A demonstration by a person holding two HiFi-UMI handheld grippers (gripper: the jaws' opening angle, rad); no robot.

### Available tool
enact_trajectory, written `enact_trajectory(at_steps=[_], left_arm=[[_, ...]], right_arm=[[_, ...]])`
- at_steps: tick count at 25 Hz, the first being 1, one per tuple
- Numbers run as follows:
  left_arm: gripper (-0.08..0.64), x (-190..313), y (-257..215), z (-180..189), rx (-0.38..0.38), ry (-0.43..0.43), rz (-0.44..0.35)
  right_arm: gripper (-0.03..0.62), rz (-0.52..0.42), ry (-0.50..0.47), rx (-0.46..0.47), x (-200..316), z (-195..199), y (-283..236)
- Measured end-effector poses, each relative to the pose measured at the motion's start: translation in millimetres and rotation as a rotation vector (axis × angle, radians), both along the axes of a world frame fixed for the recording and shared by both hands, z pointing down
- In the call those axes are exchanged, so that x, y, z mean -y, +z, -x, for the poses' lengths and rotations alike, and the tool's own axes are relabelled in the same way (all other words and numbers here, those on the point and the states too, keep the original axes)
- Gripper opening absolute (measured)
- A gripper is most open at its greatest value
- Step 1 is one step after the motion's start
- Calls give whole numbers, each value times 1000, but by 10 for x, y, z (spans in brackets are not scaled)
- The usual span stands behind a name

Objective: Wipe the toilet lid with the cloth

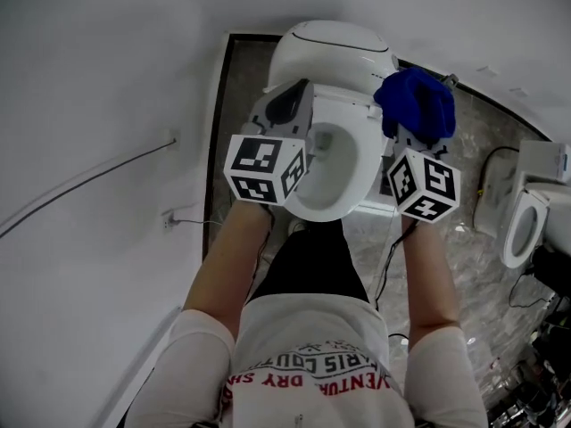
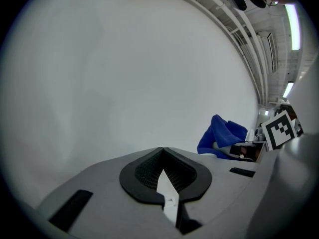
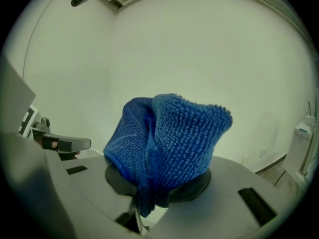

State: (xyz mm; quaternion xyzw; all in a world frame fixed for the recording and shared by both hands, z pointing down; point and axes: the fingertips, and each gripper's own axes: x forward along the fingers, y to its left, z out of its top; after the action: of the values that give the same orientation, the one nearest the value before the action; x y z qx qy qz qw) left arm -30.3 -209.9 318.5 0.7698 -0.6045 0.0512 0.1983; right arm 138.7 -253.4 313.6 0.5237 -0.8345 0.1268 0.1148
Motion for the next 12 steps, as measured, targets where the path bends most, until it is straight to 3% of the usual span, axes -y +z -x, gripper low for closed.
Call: enact_trajectory(at_steps=[8,12], left_arm=[[6,-676,191,-94,-21,74,12],[6,-1036,342,-145,-50,68,44]], right_arm=[[94,-1,49,-26,-616,-84,201],[94,25,53,-48,-924,-127,349]])
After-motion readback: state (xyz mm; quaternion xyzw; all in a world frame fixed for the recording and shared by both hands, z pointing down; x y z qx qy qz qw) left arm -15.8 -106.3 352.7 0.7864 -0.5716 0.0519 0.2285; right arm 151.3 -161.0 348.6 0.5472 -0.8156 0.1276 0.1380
